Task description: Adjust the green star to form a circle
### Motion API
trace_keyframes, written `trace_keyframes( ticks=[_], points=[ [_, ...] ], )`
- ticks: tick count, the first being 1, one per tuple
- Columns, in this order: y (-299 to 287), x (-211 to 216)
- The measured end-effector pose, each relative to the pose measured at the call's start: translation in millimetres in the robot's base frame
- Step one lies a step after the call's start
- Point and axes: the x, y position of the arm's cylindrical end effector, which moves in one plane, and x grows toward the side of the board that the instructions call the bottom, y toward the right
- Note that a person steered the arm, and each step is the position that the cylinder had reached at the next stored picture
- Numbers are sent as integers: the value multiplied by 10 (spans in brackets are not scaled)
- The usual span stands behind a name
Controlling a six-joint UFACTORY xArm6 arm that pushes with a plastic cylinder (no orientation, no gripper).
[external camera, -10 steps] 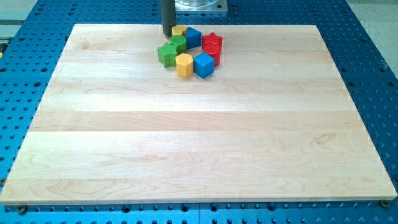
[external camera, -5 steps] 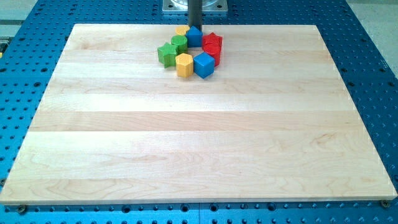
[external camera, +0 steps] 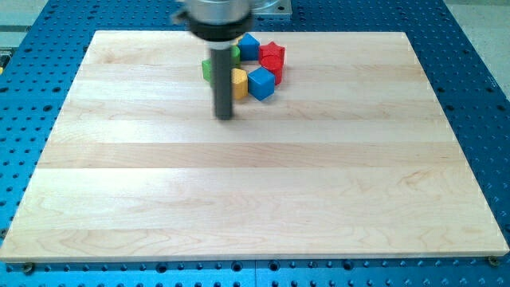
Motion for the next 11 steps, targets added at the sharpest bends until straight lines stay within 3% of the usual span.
trace_keyframes(
  ticks=[1,4,6,7,8,9,11],
  points=[
    [-564,-421],
    [80,-605],
    [-18,-555],
    [-354,-75],
    [495,346],
    [1547,294],
    [2468,-177]
  ],
)
